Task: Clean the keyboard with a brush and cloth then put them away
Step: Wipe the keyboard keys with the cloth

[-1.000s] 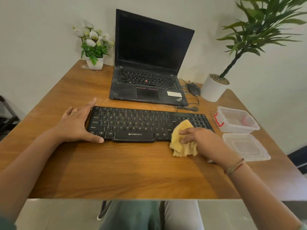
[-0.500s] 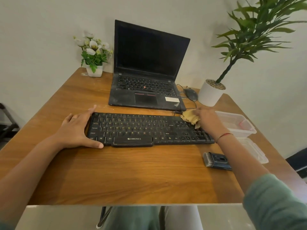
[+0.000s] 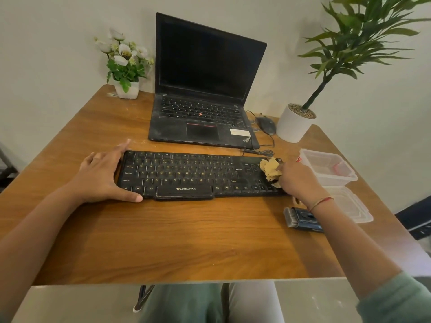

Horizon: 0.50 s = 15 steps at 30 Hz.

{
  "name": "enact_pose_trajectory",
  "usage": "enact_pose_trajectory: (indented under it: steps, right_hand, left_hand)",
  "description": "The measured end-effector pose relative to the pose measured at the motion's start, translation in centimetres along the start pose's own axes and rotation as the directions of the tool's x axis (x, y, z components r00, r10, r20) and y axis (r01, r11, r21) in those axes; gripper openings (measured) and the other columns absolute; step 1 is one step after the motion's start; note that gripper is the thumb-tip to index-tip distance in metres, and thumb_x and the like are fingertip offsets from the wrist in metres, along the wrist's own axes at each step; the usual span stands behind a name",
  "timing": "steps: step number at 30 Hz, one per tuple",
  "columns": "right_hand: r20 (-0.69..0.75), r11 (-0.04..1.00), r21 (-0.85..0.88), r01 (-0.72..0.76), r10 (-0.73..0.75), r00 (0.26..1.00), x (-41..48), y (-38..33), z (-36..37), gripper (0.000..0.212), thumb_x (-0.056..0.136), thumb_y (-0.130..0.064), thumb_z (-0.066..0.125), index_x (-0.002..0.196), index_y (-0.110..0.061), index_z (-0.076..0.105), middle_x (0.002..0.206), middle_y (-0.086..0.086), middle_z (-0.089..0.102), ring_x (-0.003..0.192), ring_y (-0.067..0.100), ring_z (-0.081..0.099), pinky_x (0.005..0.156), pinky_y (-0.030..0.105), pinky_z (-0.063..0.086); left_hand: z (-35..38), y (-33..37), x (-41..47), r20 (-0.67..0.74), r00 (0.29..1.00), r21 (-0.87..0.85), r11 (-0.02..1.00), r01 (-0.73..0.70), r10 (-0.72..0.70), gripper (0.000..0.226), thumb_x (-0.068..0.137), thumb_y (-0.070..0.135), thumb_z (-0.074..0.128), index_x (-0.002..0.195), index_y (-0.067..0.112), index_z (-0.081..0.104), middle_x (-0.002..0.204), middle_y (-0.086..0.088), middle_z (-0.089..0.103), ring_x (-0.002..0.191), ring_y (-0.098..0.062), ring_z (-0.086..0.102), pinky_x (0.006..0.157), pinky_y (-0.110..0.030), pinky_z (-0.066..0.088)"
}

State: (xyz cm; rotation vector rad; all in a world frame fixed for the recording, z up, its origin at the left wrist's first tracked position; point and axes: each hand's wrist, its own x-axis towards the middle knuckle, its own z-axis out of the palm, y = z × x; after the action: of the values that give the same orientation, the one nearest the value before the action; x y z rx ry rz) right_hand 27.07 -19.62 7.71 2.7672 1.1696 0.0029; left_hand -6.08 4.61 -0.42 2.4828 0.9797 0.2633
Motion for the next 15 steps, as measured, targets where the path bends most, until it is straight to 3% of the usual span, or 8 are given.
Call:
enact_pose_trajectory:
  steps: [3, 6, 8, 11, 13, 15]
  right_hand:
    - [0.027, 0.999, 0.005, 0.04, -0.04, 0.999, -1.3, -2.8, -0.8, 0.02, 0.092, -0.012, 0.047, 0.106, -0.01, 0.061, 0.096, 0.005, 0.061, 0.085, 0.021, 0.057, 0.074, 0.03, 0.05]
    - [0.069, 0.978, -0.092, 0.188, -0.182, 0.981, -3.6, -7.4, -1.2, 0.005, 0.088, -0.013, 0.057, 0.089, -0.009, 0.06, 0.096, 0.007, 0.064, 0.088, 0.023, 0.062, 0.068, 0.028, 0.044]
    - [0.018, 0.954, -0.11, 0.279, -0.279, 0.96, -5.2, -10.6, -1.1, 0.012, 0.086, -0.014, 0.061, 0.076, -0.012, 0.055, 0.081, 0.003, 0.059, 0.083, 0.019, 0.063, 0.064, 0.026, 0.042]
    - [-0.084, 0.914, -0.038, 0.404, -0.406, 0.91, -6.8, -14.5, -0.8, 0.016, 0.092, -0.014, 0.05, 0.077, -0.013, 0.054, 0.071, 0.0, 0.051, 0.072, 0.015, 0.055, 0.063, 0.025, 0.043]
    - [-0.076, 0.87, 0.044, 0.491, -0.487, 0.87, -7.5, -16.1, -0.9, 0.016, 0.094, -0.013, 0.047, 0.079, -0.015, 0.052, 0.066, -0.003, 0.044, 0.071, 0.015, 0.051, 0.063, 0.025, 0.042]
    - [-0.005, 0.833, 0.28, 0.477, -0.496, 0.868, -7.3, -16.1, -1.9, 0.016, 0.094, -0.011, 0.044, 0.085, -0.009, 0.057, 0.071, -0.001, 0.051, 0.072, 0.016, 0.056, 0.063, 0.026, 0.048]
  left_hand:
    - [0.0, 0.0, 0.0, 0.0, 1.0, -0.006, 1.0, -0.002, 0.002, 0.146, 0.025, 0.093, 0.051, 0.148, 0.037, -0.004, 0.152, -0.004, 0.027, 0.138, -0.029, 0.022, 0.114, -0.047, 0.005]
    - [-0.1, 0.0, 0.0, 0.012, 1.0, -0.007, 1.0, 0.001, -0.001, 0.143, 0.027, 0.091, 0.053, 0.147, 0.039, -0.006, 0.152, -0.004, 0.026, 0.138, -0.029, 0.02, 0.114, -0.046, 0.004]
    - [-0.1, 0.0, 0.0, 0.019, 1.0, -0.011, 1.0, 0.011, -0.01, 0.142, 0.028, 0.089, 0.055, 0.146, 0.04, -0.007, 0.152, -0.004, 0.025, 0.139, -0.028, 0.019, 0.114, -0.045, 0.004]
    - [-0.2, -0.1, 0.0, 0.017, 1.0, -0.002, 1.0, 0.001, -0.001, 0.142, 0.029, 0.09, 0.054, 0.146, 0.04, -0.007, 0.152, -0.005, 0.026, 0.139, -0.028, 0.02, 0.115, -0.046, 0.004]
    - [-0.2, -0.1, 0.0, 0.019, 1.0, 0.001, 1.0, 0.001, -0.001, 0.142, 0.028, 0.091, 0.053, 0.146, 0.039, -0.007, 0.152, -0.005, 0.026, 0.138, -0.029, 0.021, 0.114, -0.046, 0.004]
    - [-0.2, -0.1, 0.0, 0.017, 1.0, -0.012, 1.0, 0.007, -0.007, 0.142, 0.028, 0.089, 0.054, 0.147, 0.039, -0.006, 0.151, -0.005, 0.027, 0.138, -0.029, 0.021, 0.114, -0.046, 0.004]
